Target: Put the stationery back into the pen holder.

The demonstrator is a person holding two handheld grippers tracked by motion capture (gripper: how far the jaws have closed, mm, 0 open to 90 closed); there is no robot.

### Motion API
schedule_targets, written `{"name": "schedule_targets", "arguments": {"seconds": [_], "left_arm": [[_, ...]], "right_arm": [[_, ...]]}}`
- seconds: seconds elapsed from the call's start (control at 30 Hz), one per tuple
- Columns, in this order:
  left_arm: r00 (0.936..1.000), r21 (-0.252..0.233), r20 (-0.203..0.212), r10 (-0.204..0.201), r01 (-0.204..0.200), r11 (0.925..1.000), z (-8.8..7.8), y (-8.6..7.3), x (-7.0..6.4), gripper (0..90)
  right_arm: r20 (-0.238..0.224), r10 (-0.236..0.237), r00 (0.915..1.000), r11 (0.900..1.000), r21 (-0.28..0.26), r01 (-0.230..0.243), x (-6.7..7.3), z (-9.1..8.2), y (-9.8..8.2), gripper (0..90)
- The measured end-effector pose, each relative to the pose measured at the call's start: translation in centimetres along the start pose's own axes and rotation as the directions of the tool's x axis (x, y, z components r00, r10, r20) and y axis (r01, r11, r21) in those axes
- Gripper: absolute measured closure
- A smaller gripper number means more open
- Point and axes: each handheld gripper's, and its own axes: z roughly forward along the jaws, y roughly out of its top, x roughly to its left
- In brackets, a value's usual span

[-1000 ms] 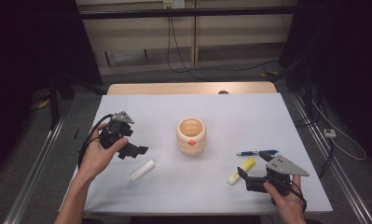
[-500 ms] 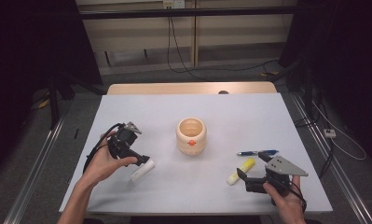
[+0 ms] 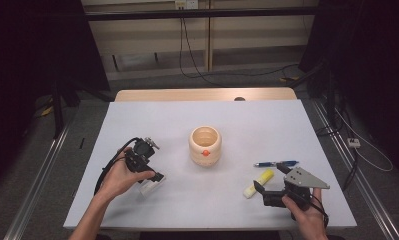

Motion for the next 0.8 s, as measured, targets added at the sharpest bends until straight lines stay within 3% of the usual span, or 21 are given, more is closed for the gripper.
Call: {"name": "schedule_targets", "arguments": {"seconds": [0.23, 0.5, 0.7, 0.8], "left_arm": [[0.9995, 0.031, 0.028, -0.013, 0.013, 0.9994, 0.5, 0.3, -0.6, 34.9], [0.9988, 0.087, 0.015, 0.046, -0.047, 0.9951, 1.5, 0.7, -1.4, 44.7], [0.9977, 0.111, 0.011, 0.067, -0.068, 0.9915, 1.9, 0.9, -1.8, 51.6], [0.9979, 0.1, 0.004, 0.065, -0.065, 0.9929, 1.9, 1.0, -1.9, 55.2]], "right_arm": [[0.0, -0.004, 1.0, 1.0, -0.004, 0.004, 0.0, 0.0, 0.0, 3.3], [-0.001, -0.007, 1.0, 1.0, -0.008, 0.007, 0.0, 0.0, 0.0, 3.3], [0.001, -0.011, 0.9999, 1.0, -0.006, 0.011, 0.0, 0.0, 0.0, 3.2], [0.0, -0.011, 0.9999, 1.0, -0.005, 0.011, 0.1, 0.0, 0.0, 3.3]]}}
